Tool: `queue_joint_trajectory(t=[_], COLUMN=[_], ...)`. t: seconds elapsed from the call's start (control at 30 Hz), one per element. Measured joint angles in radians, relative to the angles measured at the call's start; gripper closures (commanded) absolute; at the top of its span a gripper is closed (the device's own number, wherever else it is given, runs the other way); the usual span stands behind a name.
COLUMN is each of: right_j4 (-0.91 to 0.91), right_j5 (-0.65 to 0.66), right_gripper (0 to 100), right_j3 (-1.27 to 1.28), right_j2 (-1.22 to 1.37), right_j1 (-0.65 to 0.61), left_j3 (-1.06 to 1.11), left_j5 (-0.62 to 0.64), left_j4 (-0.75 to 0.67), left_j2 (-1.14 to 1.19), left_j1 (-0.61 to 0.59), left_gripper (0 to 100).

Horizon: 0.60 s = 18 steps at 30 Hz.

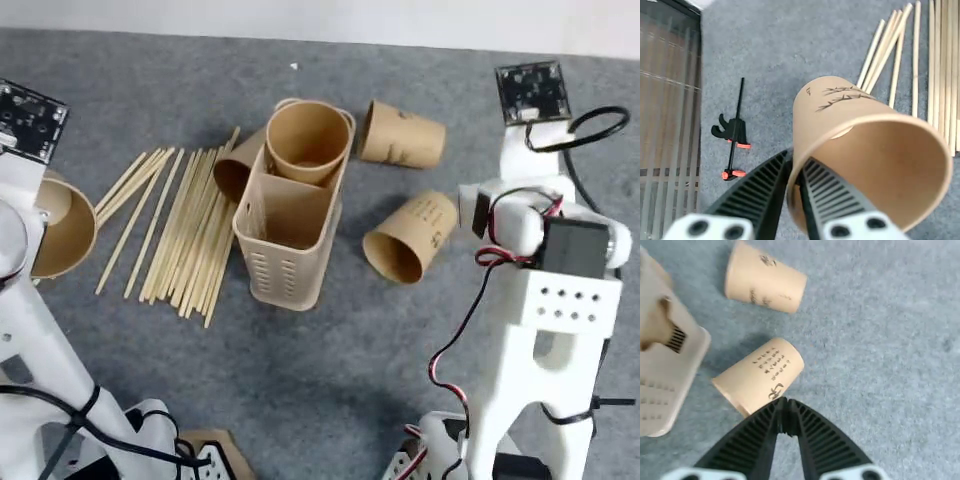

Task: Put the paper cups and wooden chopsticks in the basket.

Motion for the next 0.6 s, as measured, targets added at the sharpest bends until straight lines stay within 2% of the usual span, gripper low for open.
queue_joint_trajectory(t=[0.13,0.23,0.4,0.6], right_j4=[0.120,0.106,-0.180,-0.462], right_j5=[0.034,0.138,0.267,0.423], right_gripper=[98.8,94.7,77.6,76.3], right_j3=[-0.084,0.060,0.480,0.847], right_j2=[-0.011,-0.023,-0.077,-0.224], right_j1=[-0.064,-0.149,-0.199,-0.203], left_j3=[-0.057,-0.061,-0.057,-0.057], left_j5=[0.005,0.006,0.006,0.006], left_j4=[0.080,0.095,0.095,0.095], left_j2=[0.000,-0.002,-0.002,-0.002], left_j1=[0.037,0.041,0.041,0.041], left_gripper=[100,100,100,100])
